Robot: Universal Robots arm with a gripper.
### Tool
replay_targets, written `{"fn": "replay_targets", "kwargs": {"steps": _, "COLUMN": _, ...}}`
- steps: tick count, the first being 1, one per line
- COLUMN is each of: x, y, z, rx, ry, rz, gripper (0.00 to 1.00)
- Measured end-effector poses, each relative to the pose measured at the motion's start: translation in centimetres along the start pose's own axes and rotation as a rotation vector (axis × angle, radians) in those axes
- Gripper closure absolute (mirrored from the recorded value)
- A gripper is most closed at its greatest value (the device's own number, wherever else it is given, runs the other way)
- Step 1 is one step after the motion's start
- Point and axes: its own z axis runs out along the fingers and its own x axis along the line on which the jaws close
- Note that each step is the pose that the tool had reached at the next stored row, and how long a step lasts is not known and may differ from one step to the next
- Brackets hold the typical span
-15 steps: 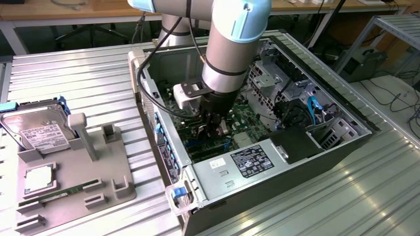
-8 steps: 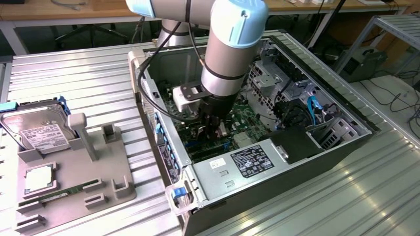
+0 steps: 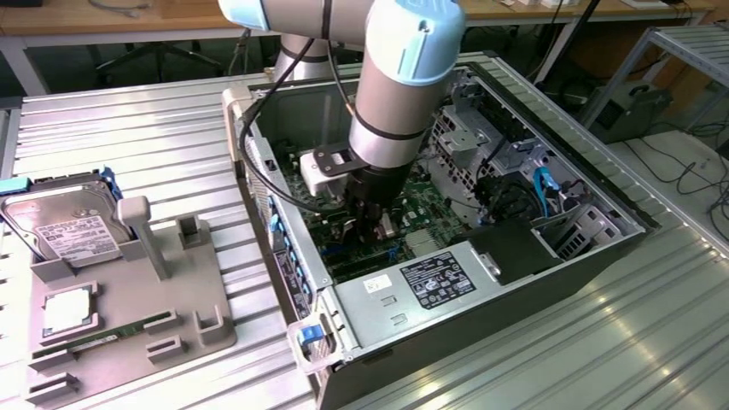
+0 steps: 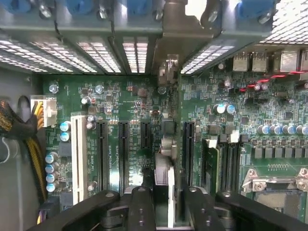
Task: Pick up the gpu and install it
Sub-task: 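Insert the gpu into the slot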
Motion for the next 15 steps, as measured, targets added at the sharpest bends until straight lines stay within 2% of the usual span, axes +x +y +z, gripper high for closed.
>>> {"fn": "replay_targets", "kwargs": {"steps": 1, "x": 0.0, "y": 0.01, "z": -0.14, "rx": 0.0016, "ry": 0.0011, "rz": 0.000, "gripper": 0.71}}
{"fn": "replay_targets", "kwargs": {"steps": 2, "x": 0.0, "y": 0.01, "z": -0.45, "rx": 0.0047, "ry": 0.0009, "rz": 0.000, "gripper": 0.65}}
{"fn": "replay_targets", "kwargs": {"steps": 3, "x": -0.1, "y": 0.00, "z": -1.27, "rx": 0.0089, "ry": 0.0014, "rz": 0.000, "gripper": 0.58}}
{"fn": "replay_targets", "kwargs": {"steps": 15, "x": -0.3, "y": -0.03, "z": -6.65, "rx": 0.0328, "ry": 0.0016, "rz": -0.001, "gripper": 0.58}}
